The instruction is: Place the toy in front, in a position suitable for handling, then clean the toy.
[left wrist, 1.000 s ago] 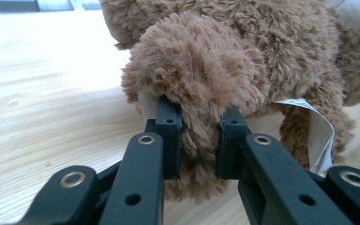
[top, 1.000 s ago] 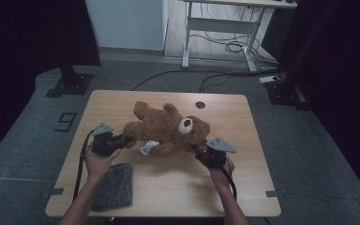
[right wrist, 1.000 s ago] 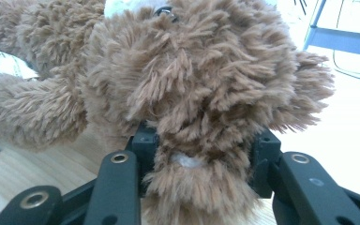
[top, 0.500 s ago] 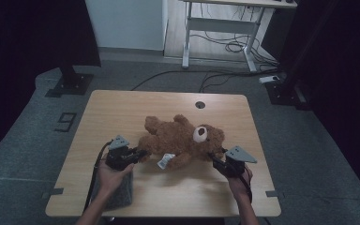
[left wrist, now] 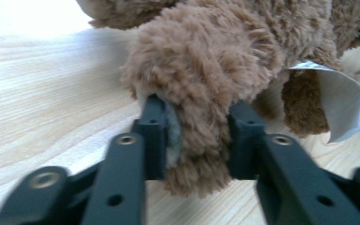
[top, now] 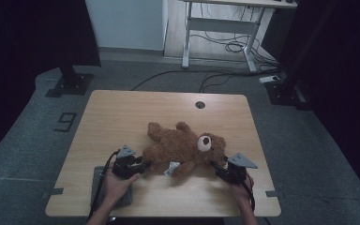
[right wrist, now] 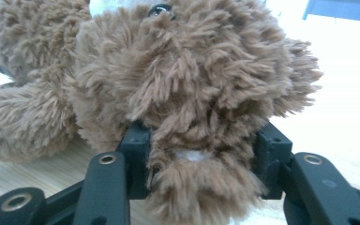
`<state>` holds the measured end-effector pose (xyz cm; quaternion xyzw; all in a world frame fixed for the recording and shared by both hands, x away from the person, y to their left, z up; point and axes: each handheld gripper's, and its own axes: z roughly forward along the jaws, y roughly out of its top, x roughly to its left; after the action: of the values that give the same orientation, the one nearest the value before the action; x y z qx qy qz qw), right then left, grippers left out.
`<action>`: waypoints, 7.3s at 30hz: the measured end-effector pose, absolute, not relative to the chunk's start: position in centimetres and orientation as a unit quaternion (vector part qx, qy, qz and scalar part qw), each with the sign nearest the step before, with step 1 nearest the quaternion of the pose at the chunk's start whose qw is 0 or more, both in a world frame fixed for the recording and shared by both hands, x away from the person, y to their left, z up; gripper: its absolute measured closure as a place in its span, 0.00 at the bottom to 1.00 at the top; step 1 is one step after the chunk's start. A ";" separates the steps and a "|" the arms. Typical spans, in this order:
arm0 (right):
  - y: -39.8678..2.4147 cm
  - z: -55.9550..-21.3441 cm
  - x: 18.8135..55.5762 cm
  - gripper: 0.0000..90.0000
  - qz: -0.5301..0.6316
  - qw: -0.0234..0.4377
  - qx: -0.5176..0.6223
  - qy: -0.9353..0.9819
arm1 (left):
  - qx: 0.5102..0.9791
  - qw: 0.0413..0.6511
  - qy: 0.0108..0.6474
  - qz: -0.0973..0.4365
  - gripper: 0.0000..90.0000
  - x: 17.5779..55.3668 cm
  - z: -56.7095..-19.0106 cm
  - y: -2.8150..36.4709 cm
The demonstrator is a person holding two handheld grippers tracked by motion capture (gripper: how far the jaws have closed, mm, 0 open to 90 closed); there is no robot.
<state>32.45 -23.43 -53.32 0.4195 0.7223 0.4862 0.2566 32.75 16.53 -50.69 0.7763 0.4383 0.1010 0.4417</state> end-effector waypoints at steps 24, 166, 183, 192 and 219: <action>-23.2 -53.9 31.8 0.54 0.483 0.254 0.436 0.715 | 0.756 0.402 0.491 0.162 0.30 27.6 -50.1 23.5; -24.3 -54.9 32.7 0.57 0.521 0.196 0.416 0.719 | 0.774 0.452 0.404 0.186 0.84 30.8 -48.2 15.9; -24.2 -54.9 32.6 0.57 0.522 0.196 0.420 0.716 | 0.823 0.477 0.288 0.113 0.85 33.1 -45.0 1.7; -24.3 -54.9 32.7 0.58 0.523 0.190 0.425 0.714 | 0.845 0.441 0.276 0.121 0.86 33.7 -47.6 -3.0; -24.7 -54.9 33.1 0.59 0.538 0.172 0.418 0.711 | 0.813 0.444 0.360 0.110 0.86 32.8 -49.1 10.2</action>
<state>33.06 -24.70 -54.91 0.4184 0.7110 0.5382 0.1724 32.75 10.18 -49.12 0.8135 0.3597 0.1101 0.4436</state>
